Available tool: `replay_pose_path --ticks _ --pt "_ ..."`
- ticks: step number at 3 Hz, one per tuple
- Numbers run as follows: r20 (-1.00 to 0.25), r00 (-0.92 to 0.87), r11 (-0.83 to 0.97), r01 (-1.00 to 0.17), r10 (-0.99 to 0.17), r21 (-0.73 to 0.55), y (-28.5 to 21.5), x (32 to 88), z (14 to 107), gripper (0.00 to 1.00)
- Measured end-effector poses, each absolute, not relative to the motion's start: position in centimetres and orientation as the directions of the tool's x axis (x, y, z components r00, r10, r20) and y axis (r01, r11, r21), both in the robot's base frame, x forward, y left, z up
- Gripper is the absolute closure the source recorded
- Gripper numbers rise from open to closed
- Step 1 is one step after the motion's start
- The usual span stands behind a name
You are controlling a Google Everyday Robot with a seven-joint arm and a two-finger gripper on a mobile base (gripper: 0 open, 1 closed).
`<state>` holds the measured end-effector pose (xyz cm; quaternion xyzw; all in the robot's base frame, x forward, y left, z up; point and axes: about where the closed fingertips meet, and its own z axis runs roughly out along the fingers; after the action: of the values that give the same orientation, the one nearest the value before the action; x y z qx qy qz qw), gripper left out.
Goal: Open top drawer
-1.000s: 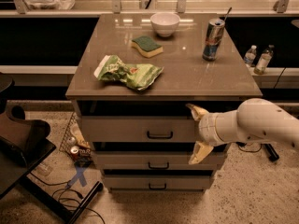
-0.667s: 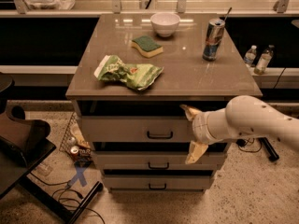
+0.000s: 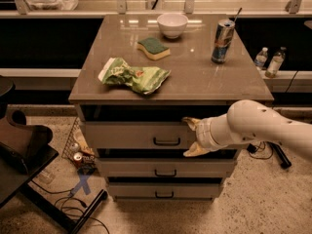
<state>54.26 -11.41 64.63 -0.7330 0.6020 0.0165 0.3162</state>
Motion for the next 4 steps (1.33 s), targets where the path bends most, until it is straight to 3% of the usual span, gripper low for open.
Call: replay_pose_path --ticks 2,3,4 --pt "-0.406 0.276 -0.077 -0.893 -0.871 -0.443 -11.30 54.21 64.70 0.91" --pt "-0.406 0.276 -0.077 -0.893 -0.871 -0.443 -11.30 54.21 65.13 1.00" --pt "-0.406 0.276 -0.077 -0.893 -0.871 -0.443 -11.30 54.20 65.19 1.00"
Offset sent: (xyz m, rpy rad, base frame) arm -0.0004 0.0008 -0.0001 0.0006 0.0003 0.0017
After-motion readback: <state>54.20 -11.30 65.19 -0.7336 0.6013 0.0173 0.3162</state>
